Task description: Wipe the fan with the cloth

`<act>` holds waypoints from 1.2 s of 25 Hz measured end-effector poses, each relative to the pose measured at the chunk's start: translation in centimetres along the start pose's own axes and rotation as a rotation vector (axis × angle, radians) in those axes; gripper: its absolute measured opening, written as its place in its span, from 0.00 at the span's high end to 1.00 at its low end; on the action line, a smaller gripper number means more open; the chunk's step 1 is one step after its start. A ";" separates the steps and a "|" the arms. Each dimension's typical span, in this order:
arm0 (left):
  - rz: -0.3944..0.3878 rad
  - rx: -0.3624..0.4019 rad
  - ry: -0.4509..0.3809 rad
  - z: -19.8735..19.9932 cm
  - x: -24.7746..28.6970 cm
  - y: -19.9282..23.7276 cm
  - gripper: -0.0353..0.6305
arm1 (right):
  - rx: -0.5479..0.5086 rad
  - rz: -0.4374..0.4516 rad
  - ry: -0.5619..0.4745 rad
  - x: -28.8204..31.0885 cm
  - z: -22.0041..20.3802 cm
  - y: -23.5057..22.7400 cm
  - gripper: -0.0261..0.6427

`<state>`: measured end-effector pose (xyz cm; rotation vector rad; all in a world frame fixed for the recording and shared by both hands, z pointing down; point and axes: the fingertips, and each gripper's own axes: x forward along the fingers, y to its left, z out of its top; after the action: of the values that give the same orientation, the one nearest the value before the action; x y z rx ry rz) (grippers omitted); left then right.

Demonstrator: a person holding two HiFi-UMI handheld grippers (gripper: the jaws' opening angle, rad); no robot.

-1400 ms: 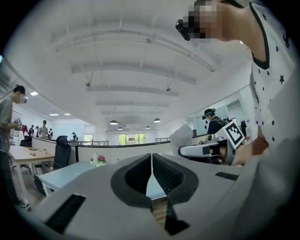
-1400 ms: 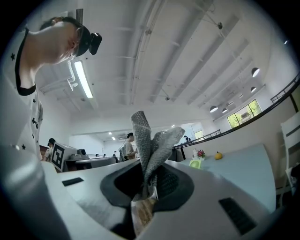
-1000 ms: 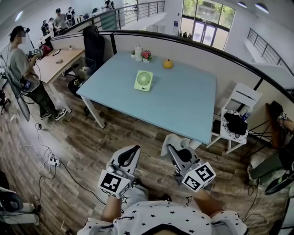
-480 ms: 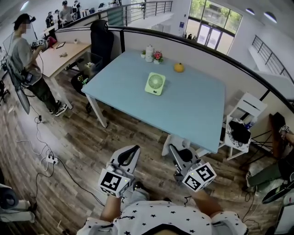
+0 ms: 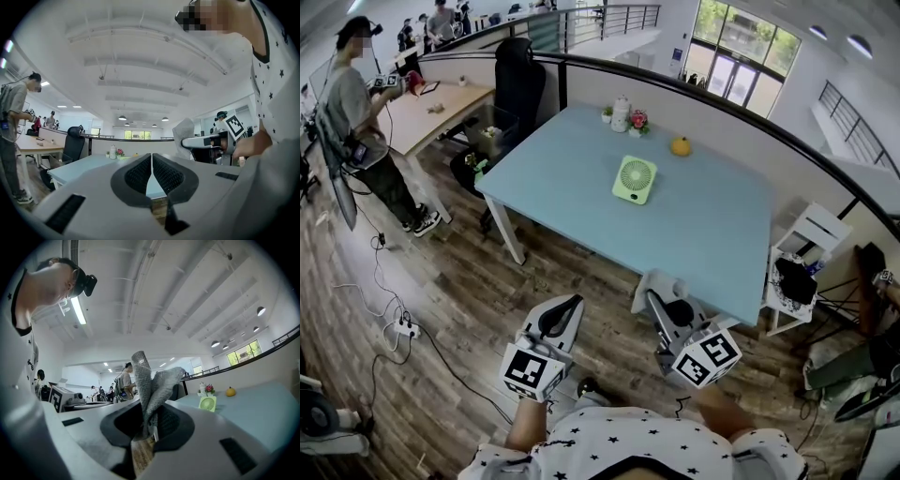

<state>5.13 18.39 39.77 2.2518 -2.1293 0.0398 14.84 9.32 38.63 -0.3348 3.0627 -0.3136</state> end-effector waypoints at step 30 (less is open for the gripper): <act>0.117 0.033 0.050 1.3 8.6 9.8 0.90 | 0.033 0.134 0.023 13.6 0.9 -7.5 0.89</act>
<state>-4.23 9.19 39.05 2.1169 -2.2476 0.1348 3.21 -0.99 39.01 -0.1245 3.0785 -0.3638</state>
